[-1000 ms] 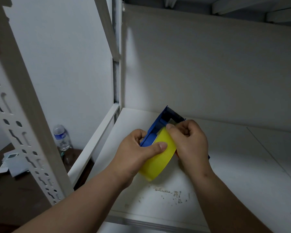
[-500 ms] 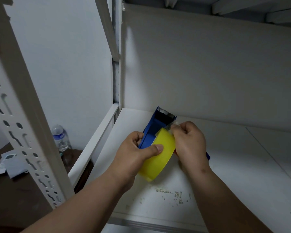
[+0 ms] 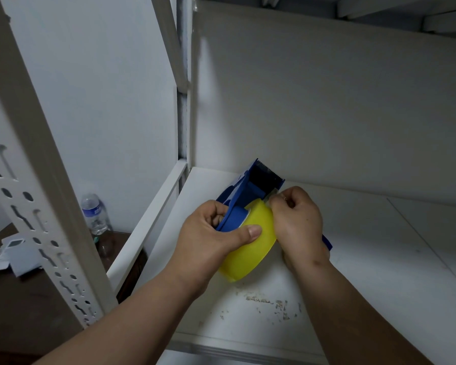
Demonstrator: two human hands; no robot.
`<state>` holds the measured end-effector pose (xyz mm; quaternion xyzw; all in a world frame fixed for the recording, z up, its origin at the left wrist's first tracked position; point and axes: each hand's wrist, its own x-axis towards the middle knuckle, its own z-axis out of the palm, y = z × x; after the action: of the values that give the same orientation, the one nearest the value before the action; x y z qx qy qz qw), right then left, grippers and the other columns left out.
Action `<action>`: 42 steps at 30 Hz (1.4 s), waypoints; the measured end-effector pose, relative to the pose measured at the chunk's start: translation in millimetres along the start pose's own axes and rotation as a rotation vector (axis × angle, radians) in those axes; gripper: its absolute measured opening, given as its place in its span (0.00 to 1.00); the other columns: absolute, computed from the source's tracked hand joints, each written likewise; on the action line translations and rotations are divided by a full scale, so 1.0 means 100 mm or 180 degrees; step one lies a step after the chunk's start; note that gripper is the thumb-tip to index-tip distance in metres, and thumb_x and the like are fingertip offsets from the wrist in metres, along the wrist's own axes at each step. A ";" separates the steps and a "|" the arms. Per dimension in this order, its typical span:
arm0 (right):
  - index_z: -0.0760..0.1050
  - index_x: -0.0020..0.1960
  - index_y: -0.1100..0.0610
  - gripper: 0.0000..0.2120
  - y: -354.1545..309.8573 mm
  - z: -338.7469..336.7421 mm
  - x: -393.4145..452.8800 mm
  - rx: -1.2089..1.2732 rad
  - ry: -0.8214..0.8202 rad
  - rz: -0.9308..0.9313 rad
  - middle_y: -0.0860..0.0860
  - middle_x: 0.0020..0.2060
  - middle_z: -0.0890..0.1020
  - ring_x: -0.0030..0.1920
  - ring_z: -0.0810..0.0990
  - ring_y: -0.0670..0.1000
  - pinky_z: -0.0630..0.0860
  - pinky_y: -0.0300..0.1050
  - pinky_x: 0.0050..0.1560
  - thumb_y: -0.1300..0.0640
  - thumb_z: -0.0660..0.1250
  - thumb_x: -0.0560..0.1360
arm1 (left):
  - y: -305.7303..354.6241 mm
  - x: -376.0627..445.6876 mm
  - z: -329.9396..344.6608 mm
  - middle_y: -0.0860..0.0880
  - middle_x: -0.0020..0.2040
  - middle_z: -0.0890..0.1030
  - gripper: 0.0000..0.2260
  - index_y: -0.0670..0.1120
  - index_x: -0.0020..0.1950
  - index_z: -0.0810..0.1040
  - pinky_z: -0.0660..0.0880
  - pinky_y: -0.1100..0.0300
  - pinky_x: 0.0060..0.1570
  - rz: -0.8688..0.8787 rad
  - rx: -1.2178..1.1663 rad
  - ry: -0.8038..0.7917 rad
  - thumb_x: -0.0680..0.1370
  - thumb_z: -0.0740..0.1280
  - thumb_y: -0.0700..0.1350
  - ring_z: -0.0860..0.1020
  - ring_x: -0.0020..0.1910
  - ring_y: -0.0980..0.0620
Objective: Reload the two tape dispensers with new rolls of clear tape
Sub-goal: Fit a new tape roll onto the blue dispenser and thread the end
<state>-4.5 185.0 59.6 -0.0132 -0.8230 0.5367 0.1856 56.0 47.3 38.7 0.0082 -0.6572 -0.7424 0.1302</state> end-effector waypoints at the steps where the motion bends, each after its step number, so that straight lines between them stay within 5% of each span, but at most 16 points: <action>1: 0.69 0.35 0.56 0.08 0.00 0.00 0.00 -0.0003 0.0000 -0.0012 0.50 0.30 0.74 0.30 0.70 0.51 0.63 0.42 0.30 0.57 0.62 0.72 | 0.00 0.00 -0.01 0.37 0.39 0.72 0.33 0.33 0.45 0.71 0.70 0.48 0.40 0.0003 0.0011 0.0015 0.55 0.81 0.54 0.69 0.39 0.45; 13: 0.72 0.37 0.56 0.09 -0.03 -0.09 0.04 0.0153 -0.0058 -0.0336 0.51 0.30 0.76 0.32 0.74 0.54 0.74 0.49 0.34 0.56 0.68 0.74 | 0.07 0.01 -0.04 0.46 0.42 0.71 0.36 0.33 0.48 0.70 0.68 0.49 0.41 -0.0451 0.0258 -0.0426 0.59 0.78 0.62 0.69 0.41 0.47; 17: 0.74 0.38 0.57 0.08 -0.05 -0.12 0.02 -0.0129 0.0009 -0.0646 0.49 0.32 0.78 0.33 0.76 0.48 0.70 0.40 0.31 0.56 0.67 0.74 | 0.10 0.01 -0.07 0.44 0.42 0.74 0.28 0.39 0.50 0.74 0.73 0.59 0.39 -0.0727 0.0168 -0.0861 0.63 0.80 0.55 0.74 0.39 0.50; 21: 0.73 0.37 0.57 0.09 -0.05 -0.11 -0.03 -0.0160 -0.0004 -0.0741 0.48 0.31 0.77 0.34 0.74 0.45 0.67 0.30 0.29 0.57 0.67 0.75 | 0.12 0.01 -0.06 0.42 0.47 0.79 0.32 0.35 0.59 0.72 0.74 0.67 0.33 -0.0893 -0.0102 -0.0916 0.62 0.75 0.51 0.79 0.37 0.55; 26: 0.71 0.35 0.56 0.11 -0.04 -0.10 -0.04 -0.0118 -0.0029 -0.0662 0.48 0.29 0.76 0.30 0.72 0.43 0.66 0.30 0.27 0.56 0.67 0.75 | 0.04 -0.03 -0.02 0.48 0.42 0.82 0.13 0.43 0.51 0.74 0.75 0.70 0.32 -0.0904 -0.0216 -0.0725 0.72 0.74 0.41 0.82 0.35 0.59; 29: 0.70 0.33 0.54 0.12 -0.04 -0.10 -0.05 -0.0191 -0.0046 -0.0669 0.46 0.27 0.74 0.29 0.72 0.40 0.66 0.28 0.27 0.56 0.67 0.75 | 0.04 -0.04 -0.02 0.46 0.49 0.82 0.26 0.45 0.59 0.72 0.75 0.69 0.32 -0.0937 -0.0084 -0.0542 0.66 0.79 0.46 0.82 0.38 0.56; 32: 0.68 0.32 0.50 0.15 -0.04 -0.09 -0.07 -0.0275 -0.0016 -0.0710 0.45 0.26 0.72 0.29 0.72 0.37 0.66 0.27 0.28 0.56 0.67 0.74 | 0.08 -0.06 -0.05 0.54 0.55 0.79 0.40 0.52 0.75 0.61 0.76 0.71 0.32 -0.0945 -0.0095 -0.0562 0.68 0.78 0.47 0.83 0.43 0.60; 34: 0.67 0.31 0.50 0.15 -0.04 -0.08 -0.09 -0.0345 -0.0006 -0.0724 0.45 0.25 0.71 0.29 0.72 0.37 0.66 0.28 0.27 0.56 0.67 0.74 | 0.09 -0.09 -0.07 0.57 0.59 0.79 0.35 0.55 0.75 0.64 0.76 0.71 0.34 -0.0853 -0.0068 -0.0778 0.72 0.75 0.46 0.81 0.50 0.60; 37: 0.68 0.31 0.51 0.14 -0.04 -0.05 -0.13 -0.0381 0.0037 -0.0735 0.46 0.25 0.72 0.29 0.73 0.39 0.67 0.27 0.28 0.55 0.67 0.74 | 0.09 -0.11 -0.08 0.52 0.53 0.86 0.16 0.56 0.62 0.78 0.76 0.69 0.39 -0.0615 -0.0093 -0.0896 0.76 0.70 0.43 0.83 0.47 0.56; 42: 0.70 0.33 0.52 0.11 -0.07 -0.05 -0.14 -0.0713 0.0108 -0.1076 0.45 0.34 0.74 0.37 0.73 0.40 0.66 0.26 0.33 0.56 0.67 0.73 | 0.09 -0.14 -0.10 0.51 0.54 0.86 0.15 0.54 0.64 0.78 0.76 0.63 0.47 -0.0577 -0.0029 -0.0778 0.77 0.69 0.43 0.83 0.52 0.53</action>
<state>11.8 183.6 63.2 0.0955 -0.8648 0.4027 0.2843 72.8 39.7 43.9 -0.0236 -0.6613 -0.7495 -0.0184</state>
